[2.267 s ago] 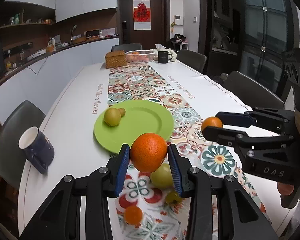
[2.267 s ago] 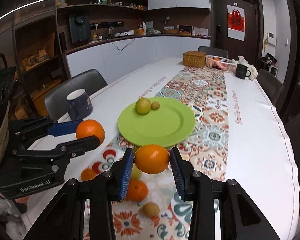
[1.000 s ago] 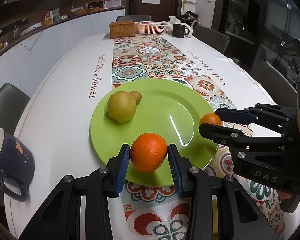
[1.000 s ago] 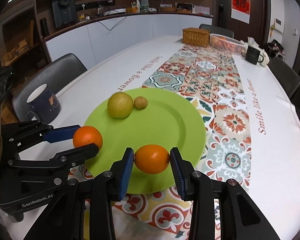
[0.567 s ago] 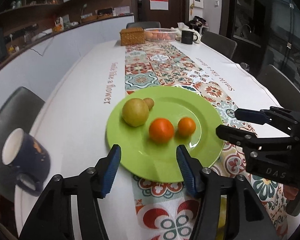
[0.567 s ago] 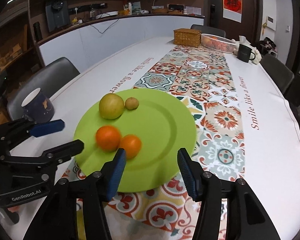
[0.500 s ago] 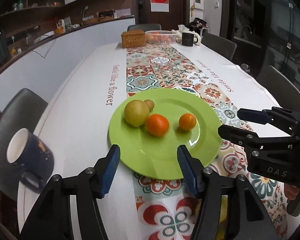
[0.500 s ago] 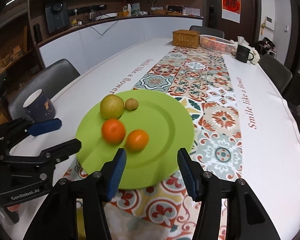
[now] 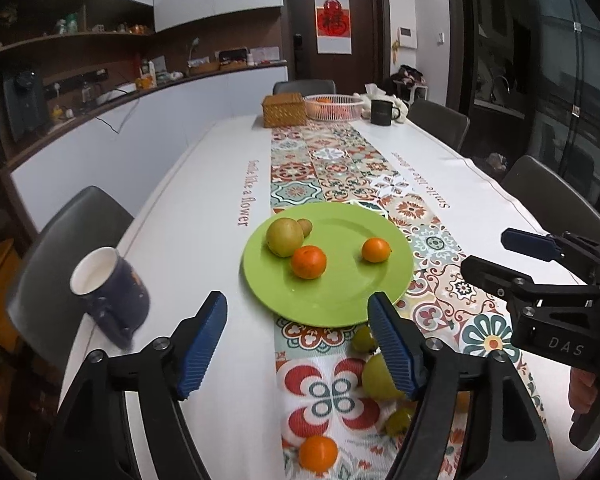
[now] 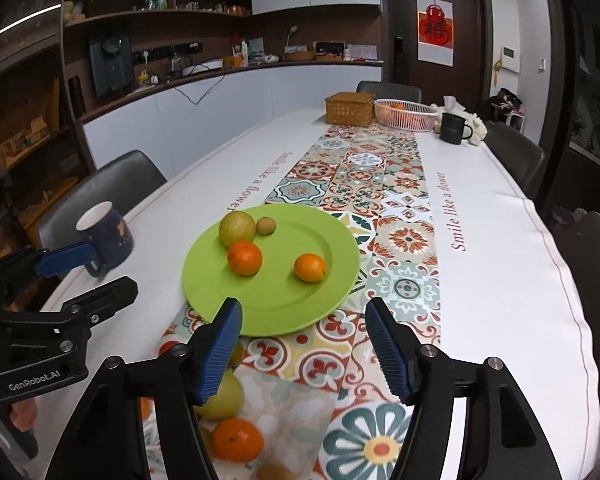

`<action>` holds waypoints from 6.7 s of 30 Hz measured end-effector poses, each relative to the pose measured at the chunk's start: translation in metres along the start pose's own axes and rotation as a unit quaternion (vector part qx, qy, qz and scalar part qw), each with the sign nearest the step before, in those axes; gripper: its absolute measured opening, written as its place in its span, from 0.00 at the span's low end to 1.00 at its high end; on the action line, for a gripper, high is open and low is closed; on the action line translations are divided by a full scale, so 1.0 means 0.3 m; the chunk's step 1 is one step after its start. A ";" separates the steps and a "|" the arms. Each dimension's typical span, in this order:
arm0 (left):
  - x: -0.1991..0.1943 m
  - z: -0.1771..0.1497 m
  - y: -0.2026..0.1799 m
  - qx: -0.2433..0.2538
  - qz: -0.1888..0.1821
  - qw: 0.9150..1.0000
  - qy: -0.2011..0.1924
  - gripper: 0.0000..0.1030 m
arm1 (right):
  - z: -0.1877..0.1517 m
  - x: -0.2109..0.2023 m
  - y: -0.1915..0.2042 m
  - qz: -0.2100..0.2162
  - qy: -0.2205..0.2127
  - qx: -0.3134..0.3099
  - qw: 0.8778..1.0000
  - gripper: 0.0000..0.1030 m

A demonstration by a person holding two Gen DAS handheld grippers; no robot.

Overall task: Organize fruits
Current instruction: 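Withdraw both open tools from the plate back toward the fruit cluster, then grasp an orange with the left tool while the right tool grasps a small brown fruit, then carry the orange in the left tool while the right tool carries the brown fruit to the plate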

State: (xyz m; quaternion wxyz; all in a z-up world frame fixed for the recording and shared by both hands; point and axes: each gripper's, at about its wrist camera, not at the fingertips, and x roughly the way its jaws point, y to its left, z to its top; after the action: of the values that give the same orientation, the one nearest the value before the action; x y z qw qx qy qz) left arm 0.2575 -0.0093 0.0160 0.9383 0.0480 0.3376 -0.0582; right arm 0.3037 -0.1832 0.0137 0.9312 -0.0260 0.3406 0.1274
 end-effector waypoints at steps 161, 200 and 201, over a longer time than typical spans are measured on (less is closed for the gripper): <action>0.065 -0.307 -0.055 0.005 -0.052 0.991 0.124 0.30 | -0.310 0.043 0.039 0.005 0.123 0.019 0.992 0.28; 0.357 0.209 -0.013 0.032 -0.061 0.996 0.052 0.30 | 0.205 0.327 -0.026 0.033 0.063 -0.005 0.997 0.28; 0.376 0.215 -0.011 0.033 -0.063 0.996 0.053 0.30 | 0.211 0.341 -0.028 0.036 0.064 -0.004 0.997 0.28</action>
State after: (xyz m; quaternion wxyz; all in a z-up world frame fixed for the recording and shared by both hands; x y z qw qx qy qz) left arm 0.3838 -0.0294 -0.0067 0.9113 0.0606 0.3876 -0.1253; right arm 0.4209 -0.1603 -0.0037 0.9024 -0.0258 0.3993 0.1601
